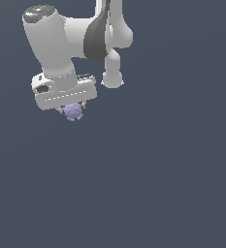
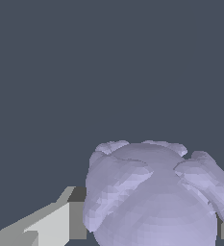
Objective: Pick up the object and move it to a goal position.
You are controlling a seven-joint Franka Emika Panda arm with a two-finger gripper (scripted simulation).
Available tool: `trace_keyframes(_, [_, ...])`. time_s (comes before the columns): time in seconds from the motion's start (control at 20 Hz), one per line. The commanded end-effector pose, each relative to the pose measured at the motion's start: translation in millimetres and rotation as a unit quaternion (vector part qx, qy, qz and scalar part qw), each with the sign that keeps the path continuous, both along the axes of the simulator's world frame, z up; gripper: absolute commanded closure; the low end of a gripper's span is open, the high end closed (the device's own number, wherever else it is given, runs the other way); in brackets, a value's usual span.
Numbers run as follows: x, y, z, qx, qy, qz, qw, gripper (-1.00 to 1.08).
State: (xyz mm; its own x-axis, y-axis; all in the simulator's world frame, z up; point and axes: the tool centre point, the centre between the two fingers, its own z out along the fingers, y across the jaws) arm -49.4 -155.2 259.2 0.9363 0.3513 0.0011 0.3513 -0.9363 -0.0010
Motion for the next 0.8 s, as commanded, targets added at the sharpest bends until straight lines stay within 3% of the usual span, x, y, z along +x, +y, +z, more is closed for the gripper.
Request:
trace_keyframes(0.0, [-11.5, -12.6, 27.3, 0.001, 0.0, 0.0, 1.0, 1.08])
trace_keyframes(0.75, [-60.8, -76.9, 161.0, 0.0, 0.0, 0.0, 1.0, 1.08])
